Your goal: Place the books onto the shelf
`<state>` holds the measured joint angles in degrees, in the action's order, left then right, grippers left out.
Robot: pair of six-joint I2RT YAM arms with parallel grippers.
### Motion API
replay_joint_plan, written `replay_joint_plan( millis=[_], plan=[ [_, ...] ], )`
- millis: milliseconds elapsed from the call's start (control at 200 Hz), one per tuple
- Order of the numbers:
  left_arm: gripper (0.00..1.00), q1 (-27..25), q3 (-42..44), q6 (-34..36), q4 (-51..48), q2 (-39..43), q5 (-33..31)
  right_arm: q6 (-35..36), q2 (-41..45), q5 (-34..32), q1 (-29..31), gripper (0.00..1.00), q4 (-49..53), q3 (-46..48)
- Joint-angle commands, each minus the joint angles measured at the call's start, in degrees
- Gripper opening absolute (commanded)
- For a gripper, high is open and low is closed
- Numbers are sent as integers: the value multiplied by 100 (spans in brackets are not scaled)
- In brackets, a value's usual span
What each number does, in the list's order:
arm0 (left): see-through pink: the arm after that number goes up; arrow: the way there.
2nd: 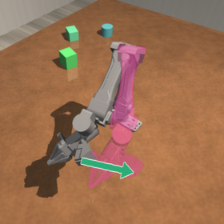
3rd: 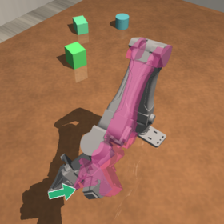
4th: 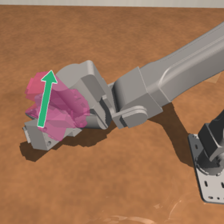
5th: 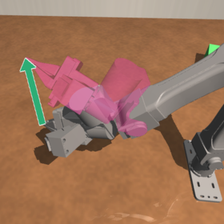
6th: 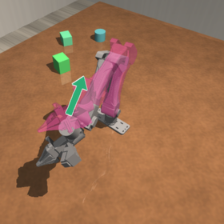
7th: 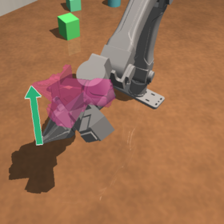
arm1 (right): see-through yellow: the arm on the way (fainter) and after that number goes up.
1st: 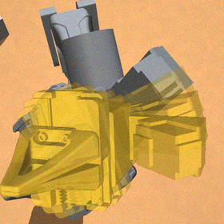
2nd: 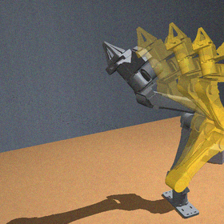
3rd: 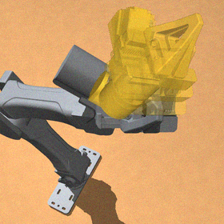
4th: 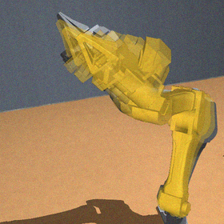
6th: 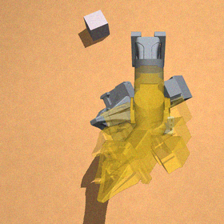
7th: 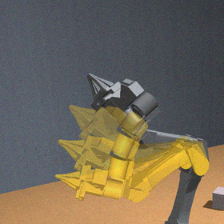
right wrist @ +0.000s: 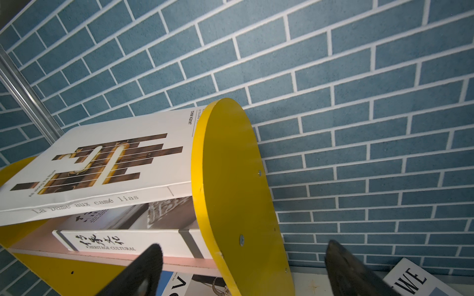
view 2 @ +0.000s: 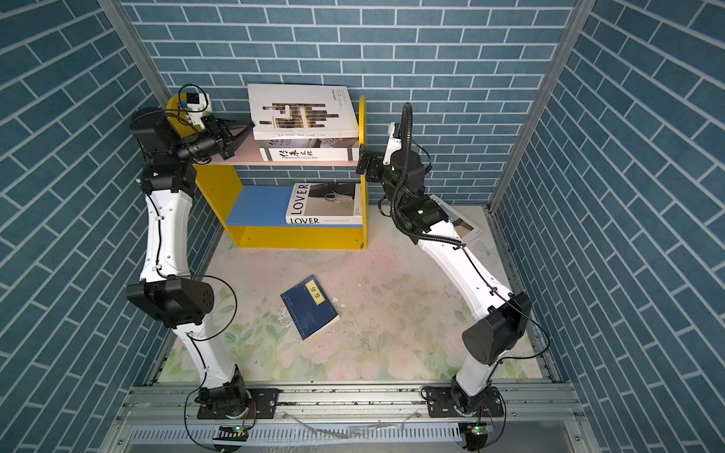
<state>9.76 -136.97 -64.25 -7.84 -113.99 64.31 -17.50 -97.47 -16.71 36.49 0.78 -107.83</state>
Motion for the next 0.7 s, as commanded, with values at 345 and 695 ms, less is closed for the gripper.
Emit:
replay_joint_plan(
  millis=[345,695],
  plan=[
    [4,287,486,-1081,1462,147,548,317,-181,120,37,98,-166,-523],
    [4,535,1008,-1927,2461,223,746,326,-228,133,35,99,-139,-631]
  ],
)
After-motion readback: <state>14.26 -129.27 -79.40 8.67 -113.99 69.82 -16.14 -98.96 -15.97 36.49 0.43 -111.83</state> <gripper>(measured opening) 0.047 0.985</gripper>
